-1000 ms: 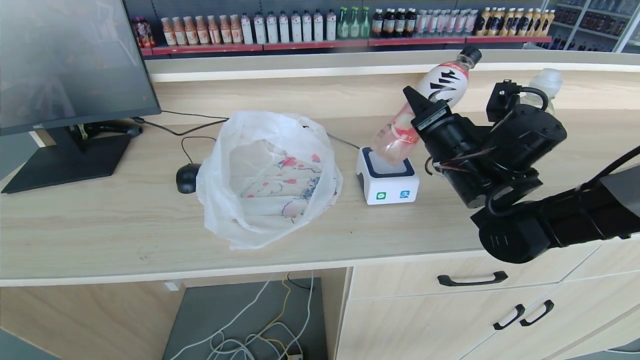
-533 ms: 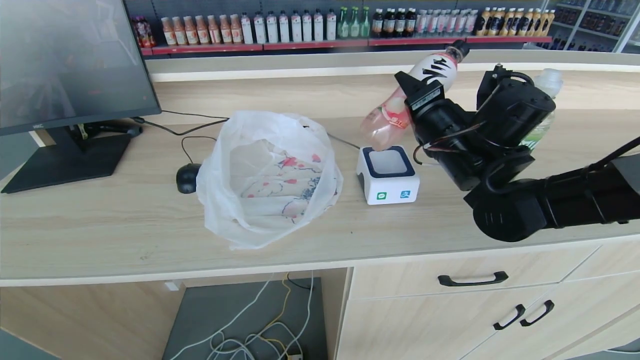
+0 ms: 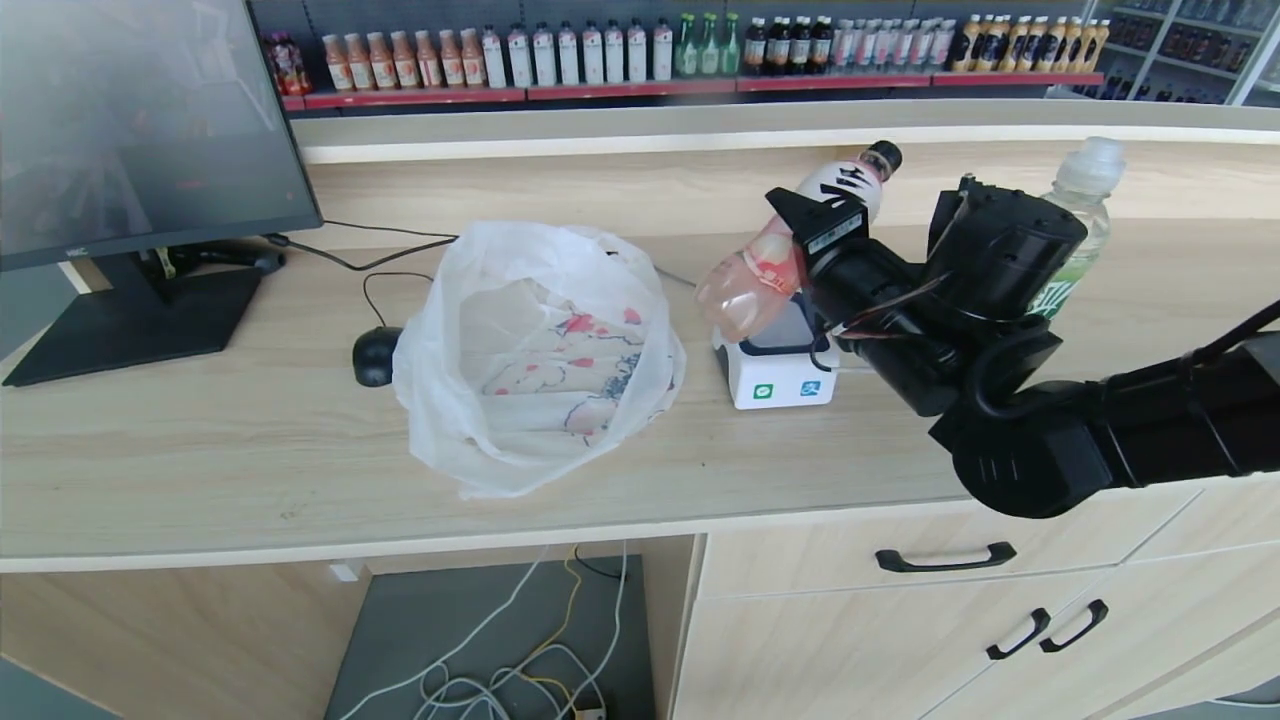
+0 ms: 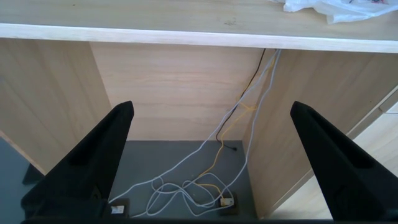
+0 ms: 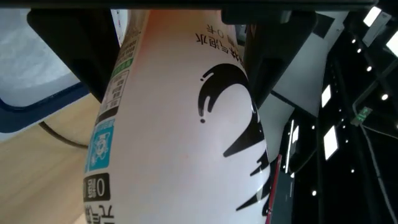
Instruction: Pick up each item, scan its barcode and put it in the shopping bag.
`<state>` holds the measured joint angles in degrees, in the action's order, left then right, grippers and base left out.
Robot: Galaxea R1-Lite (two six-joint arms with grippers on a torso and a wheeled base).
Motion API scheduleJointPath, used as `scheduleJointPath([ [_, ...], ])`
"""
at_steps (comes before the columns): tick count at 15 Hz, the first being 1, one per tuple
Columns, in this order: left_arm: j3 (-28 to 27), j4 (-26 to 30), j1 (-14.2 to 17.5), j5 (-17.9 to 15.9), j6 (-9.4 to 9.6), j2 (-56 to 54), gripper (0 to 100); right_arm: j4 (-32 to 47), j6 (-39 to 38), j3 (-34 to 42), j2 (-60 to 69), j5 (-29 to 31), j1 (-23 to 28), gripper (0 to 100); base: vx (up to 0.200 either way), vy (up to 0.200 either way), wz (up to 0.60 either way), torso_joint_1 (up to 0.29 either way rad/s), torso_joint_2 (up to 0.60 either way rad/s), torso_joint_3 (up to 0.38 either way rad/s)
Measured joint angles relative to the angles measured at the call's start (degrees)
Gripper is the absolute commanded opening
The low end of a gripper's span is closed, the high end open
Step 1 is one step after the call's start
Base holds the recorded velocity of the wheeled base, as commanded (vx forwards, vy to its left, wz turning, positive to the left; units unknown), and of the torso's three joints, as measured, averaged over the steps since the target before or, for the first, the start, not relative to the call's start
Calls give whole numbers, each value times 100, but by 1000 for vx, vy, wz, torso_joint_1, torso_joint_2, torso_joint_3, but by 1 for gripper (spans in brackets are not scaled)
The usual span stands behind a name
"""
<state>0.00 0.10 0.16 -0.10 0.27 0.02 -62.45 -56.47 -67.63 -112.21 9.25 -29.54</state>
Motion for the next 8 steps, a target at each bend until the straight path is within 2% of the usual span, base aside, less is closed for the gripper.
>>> scheduleJointPath([
  [8,0,0,2,0,0,0,100,-23,-18,-17,-234,-20,74,0,0,0,0,0,0,0],
])
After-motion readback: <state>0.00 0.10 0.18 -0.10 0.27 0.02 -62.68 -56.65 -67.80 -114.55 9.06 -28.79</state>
